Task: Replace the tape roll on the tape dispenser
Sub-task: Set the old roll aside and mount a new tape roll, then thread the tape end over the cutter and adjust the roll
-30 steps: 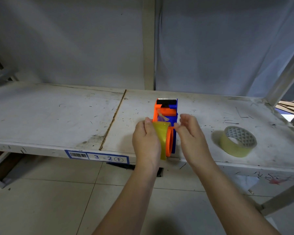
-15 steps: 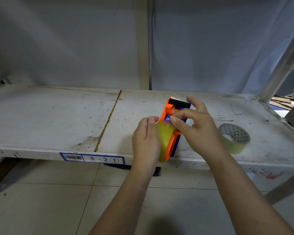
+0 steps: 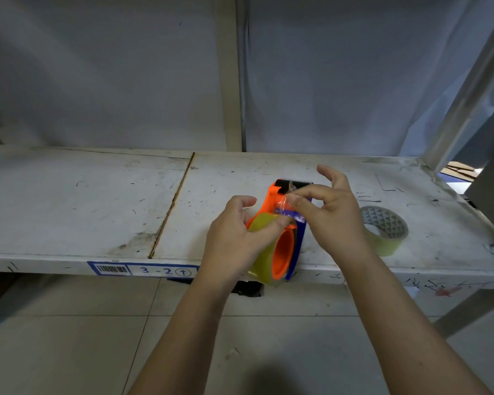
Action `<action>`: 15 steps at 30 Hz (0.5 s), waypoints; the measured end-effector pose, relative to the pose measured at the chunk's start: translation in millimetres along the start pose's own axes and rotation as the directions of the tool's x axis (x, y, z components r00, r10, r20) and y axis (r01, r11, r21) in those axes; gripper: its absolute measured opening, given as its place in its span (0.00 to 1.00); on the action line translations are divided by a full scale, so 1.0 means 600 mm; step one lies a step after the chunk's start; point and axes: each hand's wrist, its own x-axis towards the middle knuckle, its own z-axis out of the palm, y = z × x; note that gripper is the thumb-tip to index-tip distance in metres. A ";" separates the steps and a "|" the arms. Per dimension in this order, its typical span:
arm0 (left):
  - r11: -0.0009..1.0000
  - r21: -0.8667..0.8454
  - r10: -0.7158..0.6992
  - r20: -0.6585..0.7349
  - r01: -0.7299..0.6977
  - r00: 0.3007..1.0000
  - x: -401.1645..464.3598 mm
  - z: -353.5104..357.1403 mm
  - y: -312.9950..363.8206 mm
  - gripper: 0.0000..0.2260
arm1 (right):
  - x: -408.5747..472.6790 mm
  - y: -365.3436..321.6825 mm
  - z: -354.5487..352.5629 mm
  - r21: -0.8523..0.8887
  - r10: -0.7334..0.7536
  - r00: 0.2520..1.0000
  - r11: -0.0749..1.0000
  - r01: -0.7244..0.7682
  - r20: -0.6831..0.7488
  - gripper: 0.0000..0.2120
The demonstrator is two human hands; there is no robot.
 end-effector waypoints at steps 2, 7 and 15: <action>0.983 0.186 0.009 0.006 -0.010 1.000 -0.003 -0.001 0.007 0.36 | -0.002 -0.001 0.002 -0.033 0.013 1.000 0.999 -0.013 0.001 0.08; 0.832 0.554 0.041 -0.100 0.021 0.994 -0.015 0.017 0.016 0.34 | -0.012 -0.009 0.013 -0.148 -0.012 1.000 0.989 0.012 0.004 0.04; 0.856 0.517 0.066 -0.164 0.029 0.984 -0.002 0.015 0.002 0.25 | -0.020 -0.019 0.016 -0.266 -0.071 0.995 0.960 0.087 0.069 0.05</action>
